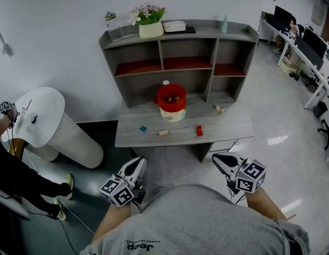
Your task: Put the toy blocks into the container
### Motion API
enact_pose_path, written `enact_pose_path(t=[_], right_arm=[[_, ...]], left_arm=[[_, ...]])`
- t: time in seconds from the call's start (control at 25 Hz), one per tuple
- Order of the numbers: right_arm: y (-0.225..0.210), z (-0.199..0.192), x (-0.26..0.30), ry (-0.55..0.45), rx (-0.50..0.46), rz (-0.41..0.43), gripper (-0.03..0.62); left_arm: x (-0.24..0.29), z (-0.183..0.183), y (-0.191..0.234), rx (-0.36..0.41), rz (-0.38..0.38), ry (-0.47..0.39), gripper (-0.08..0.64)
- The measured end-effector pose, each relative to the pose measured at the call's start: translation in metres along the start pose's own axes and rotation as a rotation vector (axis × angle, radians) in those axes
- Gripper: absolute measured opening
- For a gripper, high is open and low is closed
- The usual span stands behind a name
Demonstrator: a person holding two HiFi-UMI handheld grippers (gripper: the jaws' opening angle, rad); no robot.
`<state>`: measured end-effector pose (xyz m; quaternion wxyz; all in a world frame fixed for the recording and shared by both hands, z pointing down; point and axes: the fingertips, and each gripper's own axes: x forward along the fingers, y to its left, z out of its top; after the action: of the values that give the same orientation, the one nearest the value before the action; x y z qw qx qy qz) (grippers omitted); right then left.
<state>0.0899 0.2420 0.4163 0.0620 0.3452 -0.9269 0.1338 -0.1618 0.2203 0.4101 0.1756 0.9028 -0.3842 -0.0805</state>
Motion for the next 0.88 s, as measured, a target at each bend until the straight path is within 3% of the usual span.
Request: enact_pose_path(t=[0.2,0.4,0.72,0.88], right_arm=[[0.008,0.043,0.101,-0.016,-0.032,-0.001,0.021],[0.003,0.064,0.165,0.001,-0.042,-0.019,0.021],[-0.045,0.063,0.210,0.051,-0.012,-0.029,0.021],[-0.087,0.070,0.221,0.040,0.000,0.010,0.021]], left_arm=[[0.009,0.049,0.086,0.057,-0.051,0.028,0.017],[0.022,0.069,0.150,0.055,-0.073,0.049,0.017],[0.063,0.048,0.193,-0.005,-0.073,0.106,0.017],[0.098,0.042,0.200,0.022,-0.045,0.130,0.017]])
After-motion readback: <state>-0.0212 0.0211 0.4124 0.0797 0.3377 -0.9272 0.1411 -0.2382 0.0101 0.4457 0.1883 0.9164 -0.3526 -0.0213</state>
